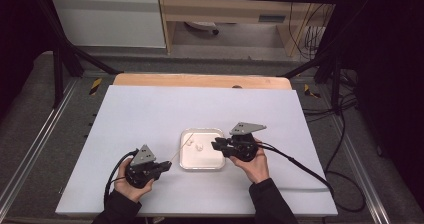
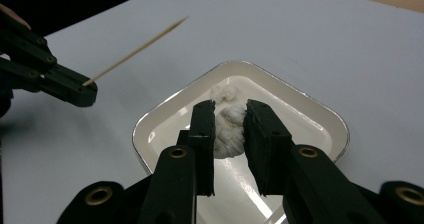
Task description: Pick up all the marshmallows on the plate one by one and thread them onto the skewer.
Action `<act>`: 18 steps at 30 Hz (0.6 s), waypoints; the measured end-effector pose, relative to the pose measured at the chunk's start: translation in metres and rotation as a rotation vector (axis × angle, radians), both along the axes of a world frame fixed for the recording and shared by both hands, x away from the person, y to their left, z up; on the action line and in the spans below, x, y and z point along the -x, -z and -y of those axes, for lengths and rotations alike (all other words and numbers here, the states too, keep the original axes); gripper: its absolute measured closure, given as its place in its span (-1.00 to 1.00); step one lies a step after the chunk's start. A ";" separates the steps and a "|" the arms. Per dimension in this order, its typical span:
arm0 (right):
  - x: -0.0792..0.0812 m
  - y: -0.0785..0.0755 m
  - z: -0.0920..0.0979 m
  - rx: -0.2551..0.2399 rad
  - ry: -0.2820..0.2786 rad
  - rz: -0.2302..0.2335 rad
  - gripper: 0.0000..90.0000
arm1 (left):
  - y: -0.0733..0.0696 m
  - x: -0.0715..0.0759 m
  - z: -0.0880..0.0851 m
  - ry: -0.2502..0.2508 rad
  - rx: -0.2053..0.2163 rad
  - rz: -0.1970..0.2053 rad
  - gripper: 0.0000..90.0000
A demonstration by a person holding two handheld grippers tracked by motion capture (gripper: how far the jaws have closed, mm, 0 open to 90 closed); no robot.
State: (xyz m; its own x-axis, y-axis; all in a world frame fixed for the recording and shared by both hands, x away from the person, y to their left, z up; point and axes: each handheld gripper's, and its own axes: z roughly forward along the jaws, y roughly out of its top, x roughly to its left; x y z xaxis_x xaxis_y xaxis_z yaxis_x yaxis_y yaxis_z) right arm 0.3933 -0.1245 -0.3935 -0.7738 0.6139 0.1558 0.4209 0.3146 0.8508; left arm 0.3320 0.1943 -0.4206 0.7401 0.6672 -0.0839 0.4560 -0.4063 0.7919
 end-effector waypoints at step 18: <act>-0.008 -0.024 0.010 -0.250 0.001 -0.047 0.66 | -0.003 0.003 0.013 0.013 0.035 0.048 0.97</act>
State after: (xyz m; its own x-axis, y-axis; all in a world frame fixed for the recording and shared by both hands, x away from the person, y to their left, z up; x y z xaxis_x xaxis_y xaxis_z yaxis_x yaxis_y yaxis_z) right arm 0.4016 -0.1343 -0.3696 -0.7618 0.5524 0.3384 0.4617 0.0966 0.8818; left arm 0.3291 0.1812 -0.4177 0.7525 0.6548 -0.0710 0.4116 -0.3834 0.8268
